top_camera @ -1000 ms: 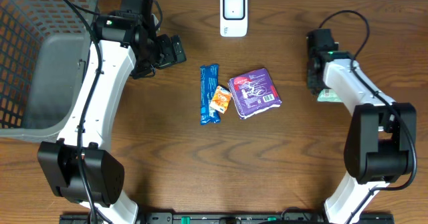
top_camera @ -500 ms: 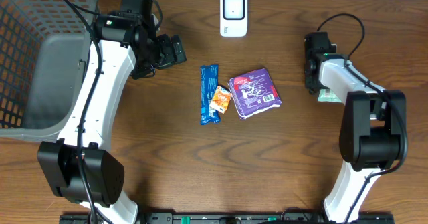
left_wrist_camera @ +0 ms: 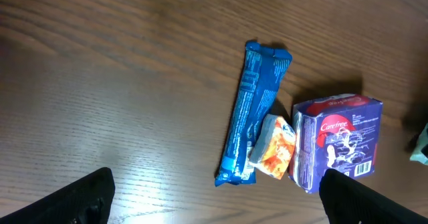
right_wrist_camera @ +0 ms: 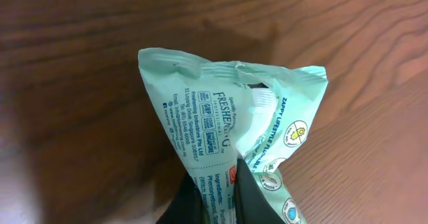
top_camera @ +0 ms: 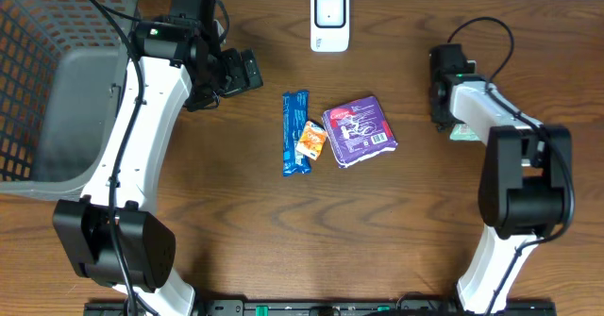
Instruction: Scan the item barcode
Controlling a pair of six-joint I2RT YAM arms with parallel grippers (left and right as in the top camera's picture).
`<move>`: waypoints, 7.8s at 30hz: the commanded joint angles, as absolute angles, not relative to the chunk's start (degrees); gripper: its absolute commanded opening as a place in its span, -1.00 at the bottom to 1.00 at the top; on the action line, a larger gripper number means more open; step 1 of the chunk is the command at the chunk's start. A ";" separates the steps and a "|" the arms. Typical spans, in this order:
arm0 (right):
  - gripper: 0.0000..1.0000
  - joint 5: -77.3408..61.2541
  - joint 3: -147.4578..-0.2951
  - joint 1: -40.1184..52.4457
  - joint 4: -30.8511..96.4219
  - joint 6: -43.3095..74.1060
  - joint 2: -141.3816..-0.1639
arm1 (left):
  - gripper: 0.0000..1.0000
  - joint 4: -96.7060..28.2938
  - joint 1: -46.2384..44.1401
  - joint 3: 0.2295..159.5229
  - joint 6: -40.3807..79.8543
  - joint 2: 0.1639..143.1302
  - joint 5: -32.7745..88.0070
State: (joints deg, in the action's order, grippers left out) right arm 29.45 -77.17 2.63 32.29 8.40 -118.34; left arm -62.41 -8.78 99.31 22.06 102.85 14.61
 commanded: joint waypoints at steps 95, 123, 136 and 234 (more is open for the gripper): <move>0.16 29.56 -75.75 12.69 27.57 10.72 -120.33 | 0.96 -62.52 -8.58 99.59 21.52 102.98 13.82; -0.98 -52.51 -76.44 -4.14 21.98 11.29 -112.31 | 0.96 -62.54 -8.58 99.59 21.52 102.98 13.82; -0.97 -70.57 -76.44 -11.16 14.33 21.87 -129.38 | 0.96 -62.52 -8.58 99.59 21.52 102.98 13.82; 0.98 -32.01 -76.36 8.71 30.79 3.14 -116.18 | 0.96 -62.52 -8.58 99.59 21.52 102.98 13.82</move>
State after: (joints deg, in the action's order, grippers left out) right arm -30.04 -76.42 8.38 30.68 2.37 -115.22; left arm -62.41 -8.78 99.31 22.09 102.85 14.61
